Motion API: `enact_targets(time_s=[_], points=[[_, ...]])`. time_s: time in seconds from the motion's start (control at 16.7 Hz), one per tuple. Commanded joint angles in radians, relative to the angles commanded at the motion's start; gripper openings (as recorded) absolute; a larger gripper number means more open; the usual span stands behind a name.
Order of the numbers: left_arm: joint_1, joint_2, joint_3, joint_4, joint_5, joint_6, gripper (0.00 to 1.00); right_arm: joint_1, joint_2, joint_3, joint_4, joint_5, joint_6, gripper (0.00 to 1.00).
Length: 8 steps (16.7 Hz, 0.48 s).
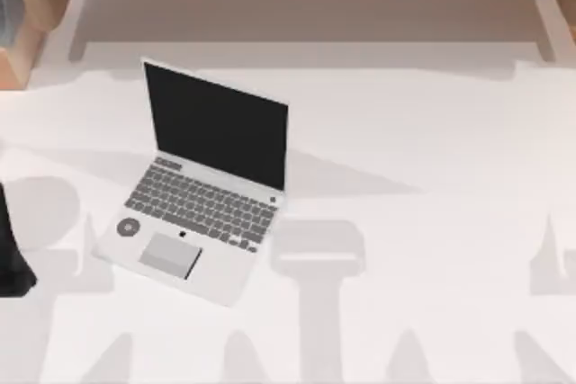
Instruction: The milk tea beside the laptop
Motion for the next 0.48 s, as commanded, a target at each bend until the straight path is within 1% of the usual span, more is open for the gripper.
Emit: enact_targets(time_s=[0.24,0.36,0.48], points=[[0.015,0.031,0.002,0.023,0.016,0.004,1.0,0.0,0.0,0.0,0.0,0.0,0.0,1.0],[0.05,0.102,0.007,0.076,0.051,0.013,1.0,0.0,0.0,0.0,0.0,0.0,0.0,1.0],[0.1,0.205,0.015,0.153,0.103,0.027,1.0,0.0,0.0,0.0,0.0,0.0,0.0,1.0]])
